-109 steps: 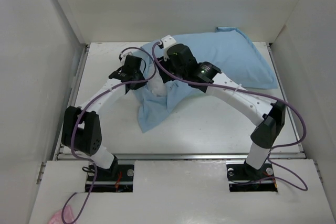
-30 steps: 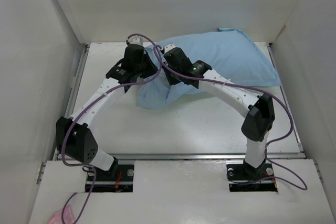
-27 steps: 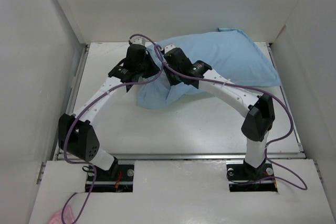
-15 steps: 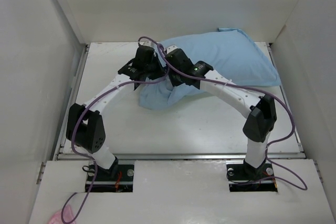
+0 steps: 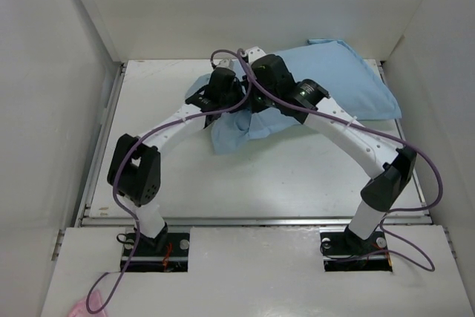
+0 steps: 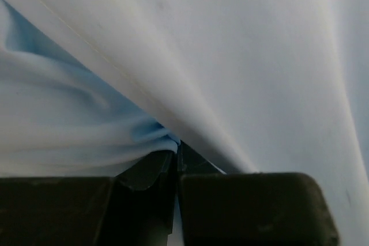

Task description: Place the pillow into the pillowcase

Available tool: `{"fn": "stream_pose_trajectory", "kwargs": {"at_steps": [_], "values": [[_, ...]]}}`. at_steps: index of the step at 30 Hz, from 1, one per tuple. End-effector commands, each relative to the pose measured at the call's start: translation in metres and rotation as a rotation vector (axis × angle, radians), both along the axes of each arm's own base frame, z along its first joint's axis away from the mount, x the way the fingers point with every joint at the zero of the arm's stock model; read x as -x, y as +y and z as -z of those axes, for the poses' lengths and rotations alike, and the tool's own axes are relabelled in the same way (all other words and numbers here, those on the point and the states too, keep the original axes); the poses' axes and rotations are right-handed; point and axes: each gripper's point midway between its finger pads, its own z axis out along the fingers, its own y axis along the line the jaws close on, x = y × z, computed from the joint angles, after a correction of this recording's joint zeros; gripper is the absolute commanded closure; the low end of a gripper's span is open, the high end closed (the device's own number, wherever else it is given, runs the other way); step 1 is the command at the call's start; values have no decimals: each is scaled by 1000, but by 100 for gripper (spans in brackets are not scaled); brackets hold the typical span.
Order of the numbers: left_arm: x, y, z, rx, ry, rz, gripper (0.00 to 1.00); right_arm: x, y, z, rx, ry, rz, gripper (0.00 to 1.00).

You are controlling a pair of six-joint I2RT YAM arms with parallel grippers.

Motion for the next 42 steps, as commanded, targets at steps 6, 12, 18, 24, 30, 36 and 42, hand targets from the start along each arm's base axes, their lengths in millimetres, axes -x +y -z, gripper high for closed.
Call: {"fn": "stream_pose_trajectory", "kwargs": {"at_steps": [6,12,18,24,30,36,42], "values": [[-76,24,-18,54,-80,-461,75,26,28,-13,-131,24,-130,100],[-63,14,-54,255,-129,-401,0,30,32,-1,-138,55,-149,100],[-3,28,-34,40,-38,-170,0,22,33,9,-113,57,-121,100],[63,108,30,-187,148,-301,0,18,51,14,-124,74,-183,100],[104,163,40,-191,191,-446,0,33,73,10,-176,106,-327,100],[121,186,37,-159,153,-501,3,37,88,11,-202,102,-423,100],[104,170,25,-104,74,-423,100,31,92,18,-188,112,-413,100]]}}
